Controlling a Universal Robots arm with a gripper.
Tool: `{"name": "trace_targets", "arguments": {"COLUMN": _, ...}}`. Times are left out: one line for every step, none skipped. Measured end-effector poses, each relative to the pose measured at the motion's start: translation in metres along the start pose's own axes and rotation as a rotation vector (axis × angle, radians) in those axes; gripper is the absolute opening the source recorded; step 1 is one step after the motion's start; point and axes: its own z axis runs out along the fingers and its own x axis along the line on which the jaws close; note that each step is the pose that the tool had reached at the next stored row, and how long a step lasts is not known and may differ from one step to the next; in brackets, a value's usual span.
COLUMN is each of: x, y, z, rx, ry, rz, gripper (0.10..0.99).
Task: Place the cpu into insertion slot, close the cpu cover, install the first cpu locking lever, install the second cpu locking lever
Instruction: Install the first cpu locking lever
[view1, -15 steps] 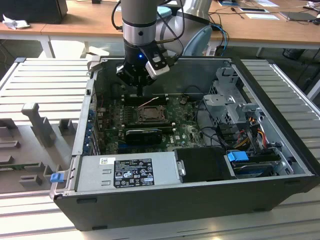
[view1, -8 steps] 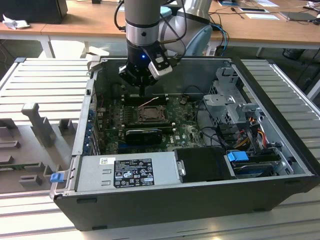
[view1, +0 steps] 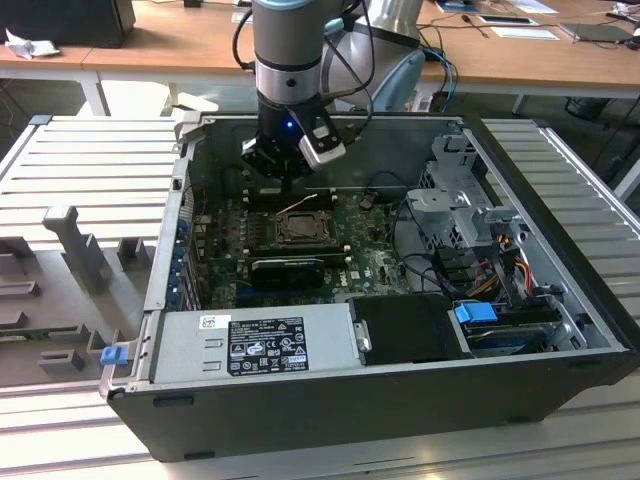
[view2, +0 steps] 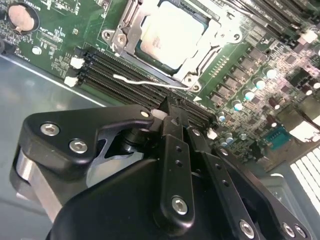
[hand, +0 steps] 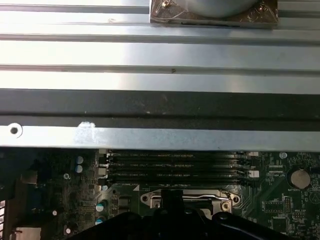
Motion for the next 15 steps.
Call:
{"name": "trace_targets", "arguments": {"x": 0.0000, "y": 0.0000, "z": 0.0005, "rx": 0.000, "ry": 0.0000, "rz": 0.000, "gripper": 0.106}}
{"name": "trace_targets", "arguments": {"x": -0.0001, "y": -0.0001, "z": 0.0010, "rx": 0.000, "ry": -0.0001, "rz": 0.000, "gripper": 0.106}}
{"name": "trace_targets", "arguments": {"x": -0.0004, "y": -0.0003, "z": 0.0020, "rx": 0.000, "ry": 0.0000, "rz": 0.000, "gripper": 0.106}}
{"name": "trace_targets", "arguments": {"x": -0.0005, "y": -0.0003, "z": 0.0028, "rx": 0.000, "ry": -0.0001, "rz": 0.000, "gripper": 0.106}}
{"name": "trace_targets", "arguments": {"x": -0.0008, "y": -0.0004, "z": 0.0030, "rx": 0.000, "ry": 0.0001, "rz": 0.000, "gripper": 0.106}}
{"name": "trace_targets", "arguments": {"x": -0.0012, "y": -0.0004, "z": 0.0032, "rx": 0.000, "ry": 0.0002, "rz": 0.000, "gripper": 0.106}}
{"name": "trace_targets", "arguments": {"x": -0.0018, "y": -0.0004, "z": 0.0035, "rx": 0.000, "ry": 0.0002, "rz": -0.001, "gripper": 0.106}}
{"name": "trace_targets", "arguments": {"x": -0.0022, "y": -0.0005, "z": 0.0037, "rx": 0.000, "ry": 0.0004, "rz": -0.003, "gripper": 0.106}}
{"name": "trace_targets", "arguments": {"x": -0.0026, "y": -0.0005, "z": 0.0039, "rx": 0.000, "ry": 0.0005, "rz": -0.005, "gripper": 0.106}}
{"name": "trace_targets", "arguments": {"x": -0.0029, "y": -0.0005, "z": 0.0041, "rx": 0.000, "ry": 0.0005, "rz": -0.005, "gripper": 0.106}}
{"name": "trace_targets", "arguments": {"x": -0.0032, "y": -0.0005, "z": 0.0043, "rx": 0.000, "ry": 0.0006, "rz": -0.005, "gripper": 0.106}}
{"name": "trace_targets", "arguments": {"x": -0.0035, "y": -0.0006, "z": 0.0045, "rx": 0.000, "ry": 0.0006, "rz": -0.005, "gripper": 0.106}}
{"name": "trace_targets", "arguments": {"x": -0.0039, "y": -0.0006, "z": 0.0047, "rx": 0.000, "ry": 0.0006, "rz": -0.005, "gripper": 0.106}}
{"name": "trace_targets", "arguments": {"x": -0.0043, "y": -0.0006, "z": 0.0050, "rx": 0.000, "ry": 0.0005, "rz": -0.005, "gripper": 0.106}}
{"name": "trace_targets", "arguments": {"x": -0.0047, "y": -0.0007, "z": 0.0056, "rx": 0.000, "ry": 0.0004, "rz": -0.005, "gripper": 0.106}}
